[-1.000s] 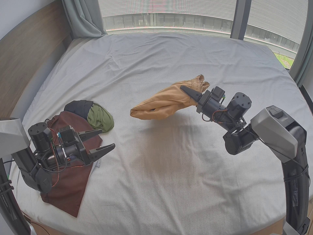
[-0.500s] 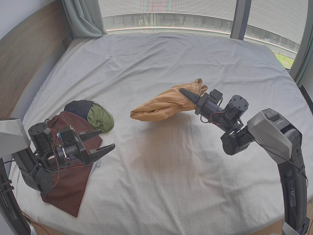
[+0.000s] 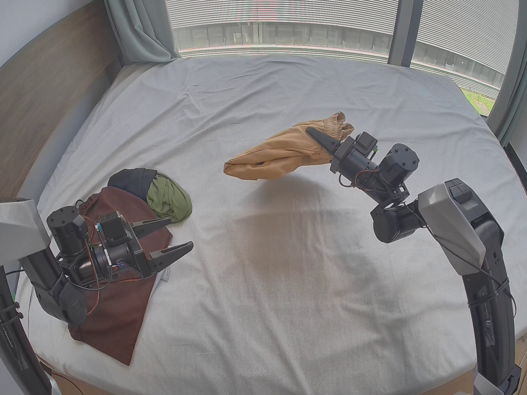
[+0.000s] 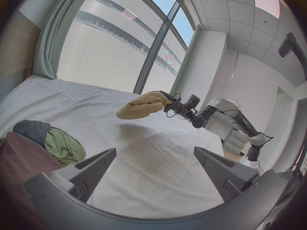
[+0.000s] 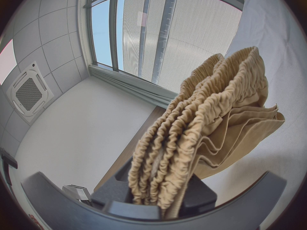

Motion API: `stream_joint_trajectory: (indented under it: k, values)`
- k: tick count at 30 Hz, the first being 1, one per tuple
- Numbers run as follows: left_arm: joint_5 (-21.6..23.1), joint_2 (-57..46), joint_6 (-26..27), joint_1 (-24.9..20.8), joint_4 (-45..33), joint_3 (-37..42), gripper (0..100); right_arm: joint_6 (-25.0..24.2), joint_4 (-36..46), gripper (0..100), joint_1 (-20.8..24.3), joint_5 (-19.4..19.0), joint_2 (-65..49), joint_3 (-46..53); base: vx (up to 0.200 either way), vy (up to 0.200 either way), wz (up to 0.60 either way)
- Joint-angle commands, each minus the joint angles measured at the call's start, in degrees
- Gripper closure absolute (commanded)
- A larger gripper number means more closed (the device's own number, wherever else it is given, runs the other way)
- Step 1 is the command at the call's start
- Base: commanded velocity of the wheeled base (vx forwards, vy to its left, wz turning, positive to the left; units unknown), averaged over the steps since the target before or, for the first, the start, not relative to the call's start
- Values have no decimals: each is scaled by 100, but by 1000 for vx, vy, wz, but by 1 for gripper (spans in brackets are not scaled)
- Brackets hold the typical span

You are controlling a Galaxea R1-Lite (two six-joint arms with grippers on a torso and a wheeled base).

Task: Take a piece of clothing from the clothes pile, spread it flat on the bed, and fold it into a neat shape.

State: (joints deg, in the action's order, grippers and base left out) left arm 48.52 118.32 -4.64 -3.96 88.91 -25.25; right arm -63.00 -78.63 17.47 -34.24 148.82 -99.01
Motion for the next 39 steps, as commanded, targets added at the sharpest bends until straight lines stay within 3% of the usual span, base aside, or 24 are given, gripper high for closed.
stream_joint_trajectory:
  k: [1,8,19,39]
  values:
    - [0,-11,-1,9,-5,2,0,7,208,100,-7,-3,516,-356,0,0,0]
    - [0,-20,-1,18,4,2,0,25,278,100,-7,-3,710,5,0,0,0]
    - [0,-28,-1,9,4,-7,0,324,-205,100,46,14,490,1596,0,0,0]
    - [0,-28,-1,9,4,2,0,420,-847,100,72,49,850,2053,0,0,0]
